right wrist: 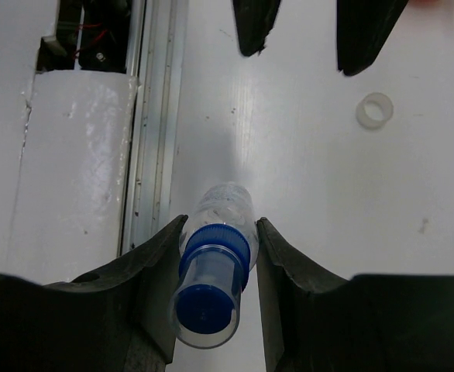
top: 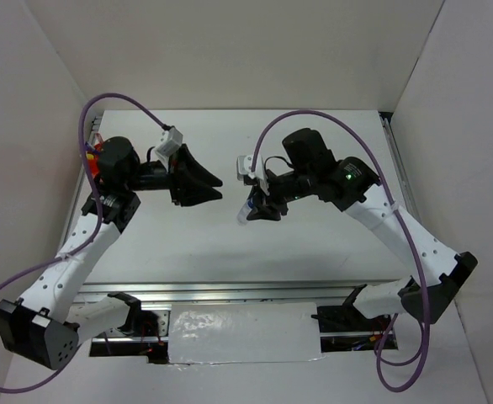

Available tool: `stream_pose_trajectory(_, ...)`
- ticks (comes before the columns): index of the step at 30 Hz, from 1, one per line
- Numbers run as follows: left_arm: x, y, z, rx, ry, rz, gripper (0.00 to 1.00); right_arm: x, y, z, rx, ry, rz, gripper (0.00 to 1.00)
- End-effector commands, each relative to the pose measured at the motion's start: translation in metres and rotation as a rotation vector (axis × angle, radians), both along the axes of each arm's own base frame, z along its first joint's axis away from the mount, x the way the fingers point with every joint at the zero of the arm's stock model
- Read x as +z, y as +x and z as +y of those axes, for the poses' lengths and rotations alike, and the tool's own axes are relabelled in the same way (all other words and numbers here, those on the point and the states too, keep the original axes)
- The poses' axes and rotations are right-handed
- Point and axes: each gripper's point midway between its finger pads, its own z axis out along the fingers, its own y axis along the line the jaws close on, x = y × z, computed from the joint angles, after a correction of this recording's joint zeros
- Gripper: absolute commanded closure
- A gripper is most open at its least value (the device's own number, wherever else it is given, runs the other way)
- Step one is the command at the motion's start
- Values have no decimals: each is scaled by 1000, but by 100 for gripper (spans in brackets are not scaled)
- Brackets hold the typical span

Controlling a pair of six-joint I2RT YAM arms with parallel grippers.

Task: Sort the stationery into containers
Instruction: Pick up the stationery from the center of the board.

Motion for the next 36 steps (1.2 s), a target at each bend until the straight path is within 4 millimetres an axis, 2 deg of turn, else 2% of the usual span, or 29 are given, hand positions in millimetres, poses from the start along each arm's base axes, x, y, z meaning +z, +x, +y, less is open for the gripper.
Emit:
stream_pose_trajectory(1, 26, -21, -9, -47, -18, -144, 49, 13, -4, 15, 19, 53, -8, 100)
stream_pose_trajectory(5, 25, -37, -19, -116, -15, -173, 51, 15, -13, 24, 44, 57, 18, 100)
stream_pose_trajectory(9, 18, -39, -22, -129, 9, -164, 48, 23, -13, 31, 30, 84, 45, 100)
stream_pose_trajectory(12, 4, -40, -18, -106, 53, -144, 32, 33, -9, 28, -5, 116, 73, 100)
stream_pose_trajectory(15, -9, -44, -15, -93, 83, -122, 25, 40, -8, 23, -27, 140, 103, 100)
stream_pose_trajectory(22, -30, -40, -16, -85, 137, -73, 24, 54, 0, 25, -58, 176, 162, 100)
stream_pose_trajectory(25, -34, -33, -16, -49, 160, -71, 26, 57, 4, 28, -76, 185, 186, 100)
stream_pose_trajectory(28, -28, -31, -15, -35, 159, -88, 29, 49, 4, 27, -71, 163, 185, 100)
stream_pose_trajectory(30, -14, -34, -14, -35, 115, -122, 38, 46, -3, 25, -31, 152, 180, 100)
stream_pose_trajectory(31, -10, -37, -11, -28, 91, -137, 46, 42, -9, 23, 5, 138, 163, 100)
stream_pose_trajectory(32, 6, -38, -12, -28, 40, -165, 48, 39, -15, 23, 28, 129, 155, 100)
stream_pose_trajectory(36, 26, -46, -13, -44, -17, -203, 58, 32, -28, 20, 96, 104, 103, 100)
